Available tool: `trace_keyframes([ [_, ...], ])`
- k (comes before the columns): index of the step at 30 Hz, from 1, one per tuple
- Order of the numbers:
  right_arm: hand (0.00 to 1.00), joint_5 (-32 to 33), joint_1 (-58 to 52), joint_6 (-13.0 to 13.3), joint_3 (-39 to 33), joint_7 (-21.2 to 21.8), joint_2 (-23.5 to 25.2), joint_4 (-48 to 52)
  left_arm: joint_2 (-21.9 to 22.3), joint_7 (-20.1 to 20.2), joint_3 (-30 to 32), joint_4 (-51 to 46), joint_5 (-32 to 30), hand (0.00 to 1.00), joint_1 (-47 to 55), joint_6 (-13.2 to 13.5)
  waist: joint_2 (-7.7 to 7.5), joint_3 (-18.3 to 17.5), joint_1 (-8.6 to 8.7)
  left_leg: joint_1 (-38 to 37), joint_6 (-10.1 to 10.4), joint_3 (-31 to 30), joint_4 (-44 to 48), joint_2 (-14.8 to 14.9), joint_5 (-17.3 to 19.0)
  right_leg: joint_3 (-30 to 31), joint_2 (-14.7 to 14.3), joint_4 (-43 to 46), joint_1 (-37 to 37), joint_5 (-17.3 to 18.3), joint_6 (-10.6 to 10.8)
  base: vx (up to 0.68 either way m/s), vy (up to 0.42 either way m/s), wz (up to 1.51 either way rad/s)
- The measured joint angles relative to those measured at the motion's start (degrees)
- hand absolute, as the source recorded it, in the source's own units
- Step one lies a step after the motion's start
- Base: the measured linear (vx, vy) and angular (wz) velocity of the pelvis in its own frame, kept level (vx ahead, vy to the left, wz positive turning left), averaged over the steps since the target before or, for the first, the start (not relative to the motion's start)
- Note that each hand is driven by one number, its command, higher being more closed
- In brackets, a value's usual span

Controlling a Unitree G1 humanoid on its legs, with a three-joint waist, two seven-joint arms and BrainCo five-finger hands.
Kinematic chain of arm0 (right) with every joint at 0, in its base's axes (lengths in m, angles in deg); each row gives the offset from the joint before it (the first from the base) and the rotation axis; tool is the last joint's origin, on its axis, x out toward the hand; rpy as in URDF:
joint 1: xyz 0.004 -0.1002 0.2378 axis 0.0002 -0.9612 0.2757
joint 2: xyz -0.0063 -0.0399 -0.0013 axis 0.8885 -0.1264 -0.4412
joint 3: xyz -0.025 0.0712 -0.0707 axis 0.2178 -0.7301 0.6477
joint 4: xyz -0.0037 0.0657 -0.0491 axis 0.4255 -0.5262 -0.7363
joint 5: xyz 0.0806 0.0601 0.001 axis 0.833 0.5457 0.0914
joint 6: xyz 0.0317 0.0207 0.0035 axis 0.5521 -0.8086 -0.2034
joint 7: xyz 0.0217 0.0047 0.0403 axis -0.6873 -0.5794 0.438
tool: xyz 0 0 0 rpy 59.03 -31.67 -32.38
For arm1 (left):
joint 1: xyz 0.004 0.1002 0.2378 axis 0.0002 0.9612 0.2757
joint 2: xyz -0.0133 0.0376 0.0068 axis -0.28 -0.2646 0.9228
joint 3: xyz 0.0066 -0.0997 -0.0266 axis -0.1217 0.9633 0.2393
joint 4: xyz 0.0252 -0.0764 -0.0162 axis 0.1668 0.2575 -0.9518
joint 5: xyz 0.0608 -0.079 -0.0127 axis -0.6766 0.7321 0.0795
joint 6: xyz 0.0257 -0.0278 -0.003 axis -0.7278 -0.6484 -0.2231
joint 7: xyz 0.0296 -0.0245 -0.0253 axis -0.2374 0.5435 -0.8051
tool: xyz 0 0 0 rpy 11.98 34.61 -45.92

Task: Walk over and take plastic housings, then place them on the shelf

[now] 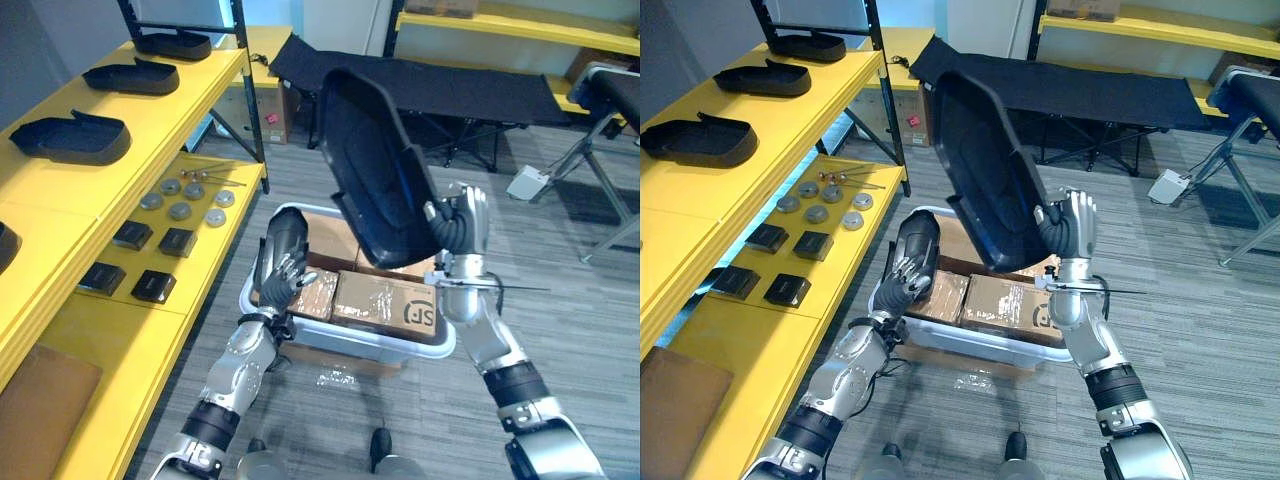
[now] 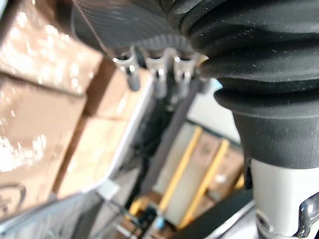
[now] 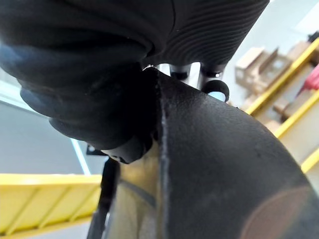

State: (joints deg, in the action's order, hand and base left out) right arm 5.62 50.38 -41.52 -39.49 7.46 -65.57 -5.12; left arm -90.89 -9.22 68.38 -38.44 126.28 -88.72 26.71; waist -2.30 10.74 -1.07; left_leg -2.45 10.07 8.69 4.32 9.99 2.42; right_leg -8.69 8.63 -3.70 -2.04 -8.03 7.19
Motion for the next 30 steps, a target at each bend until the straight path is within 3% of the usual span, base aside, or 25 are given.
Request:
trace_keyframes([
  [8, 1.0, -1.4, 0.0, 1.2, 4.6, 2.7, 1.6, -0.2, 1.2, 0.1, 0.0, 1.8, 4.5, 0.0, -3.8, 0.2, -0.19, -0.7, 0.41, -0.5, 0.0, 0.0, -0.3, -0.6, 0.0, 0.8, 0.4, -0.8, -0.3, -0.7, 0.3, 0.0, 0.011, -0.04],
  [14, 1.0, -2.0, 0.0, 3.4, 8.2, 2.7, 3.1, -0.9, 1.2, -2.5, 0.0, 1.8, 4.2, 0.0, -5.7, 0.5, -0.21, -0.7, 0.38, -0.5, -0.2, -0.3, -0.7, -0.7, -0.3, 0.6, 0.4, -0.8, -0.3, -0.9, 0.3, -0.04, 0.009, 0.02],
  [18, 1.0, -1.9, 0.0, 3.5, 9.6, 2.8, 4.2, -0.9, 1.7, -4.5, -0.1, 1.7, 4.2, 0.0, -6.1, 0.6, -0.24, -0.7, 0.38, -0.5, -0.1, -0.4, -0.8, -0.7, -0.6, 0.4, 0.4, -0.8, -0.3, -0.9, 0.3, -0.02, 0.004, 0.01],
  [19, 1.0, -1.8, 0.0, 3.5, 9.8, 2.9, 4.3, -1.0, 1.7, -5.0, 0.0, 1.7, 4.2, 1.0, -6.1, 0.8, -0.29, -0.8, 0.38, -0.5, -0.1, -0.3, -0.9, -0.7, -0.6, 0.3, 0.4, -0.9, -0.3, -0.9, 0.3, 0.0, 0.0, 0.0],
  [25, 1.0, 2.4, -0.4, 3.5, 10.8, 3.8, 5.6, -2.1, 2.2, -6.3, -0.1, 1.7, 6.6, 1.0, -6.2, 2.1, -0.88, -1.2, 0.41, -0.5, -0.1, -0.4, -0.9, -0.7, -0.6, 0.3, 0.5, -0.9, -0.2, -0.9, 0.3, 0.0, 0.0, 0.0],
  [30, 1.0, 5.1, -1.9, 3.5, 10.9, 3.6, 6.6, -2.0, 4.0, -7.3, -0.1, 1.6, 12.8, 1.0, -6.2, 6.7, -0.89, -1.2, 0.53, -0.5, -0.1, -0.4, -1.0, -0.8, -0.6, 0.3, 0.5, -0.9, -0.2, -0.9, 0.3, 0.0, 0.0, 0.0],
])
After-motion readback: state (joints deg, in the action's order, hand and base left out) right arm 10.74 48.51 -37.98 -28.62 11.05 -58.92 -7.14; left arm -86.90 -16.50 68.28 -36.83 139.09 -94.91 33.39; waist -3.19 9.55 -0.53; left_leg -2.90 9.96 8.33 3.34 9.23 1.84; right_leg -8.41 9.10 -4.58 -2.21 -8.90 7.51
